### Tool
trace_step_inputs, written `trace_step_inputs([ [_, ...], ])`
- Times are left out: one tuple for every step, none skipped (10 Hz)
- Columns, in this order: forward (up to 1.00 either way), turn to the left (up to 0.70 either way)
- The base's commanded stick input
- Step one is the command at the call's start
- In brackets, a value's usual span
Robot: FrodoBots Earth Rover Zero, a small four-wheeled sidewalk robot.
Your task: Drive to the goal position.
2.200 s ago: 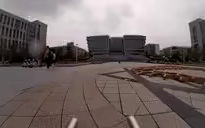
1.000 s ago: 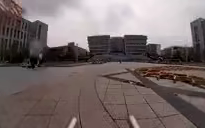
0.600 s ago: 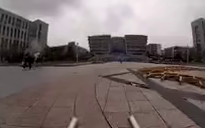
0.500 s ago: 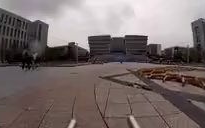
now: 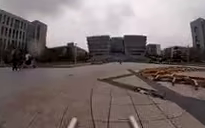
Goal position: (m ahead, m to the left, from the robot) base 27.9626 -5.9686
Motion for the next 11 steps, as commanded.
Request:
trace_step_inputs([
  [1.00, 0.00],
  [1.00, 0.11],
  [1.00, 0.35],
  [1.00, 0.16],
  [1.00, 0.00],
  [1.00, 0.00],
  [1.00, 0.00],
  [1.00, 0.00],
  [1.00, 0.00],
  [1.00, 0.00],
  [1.00, 0.00],
])
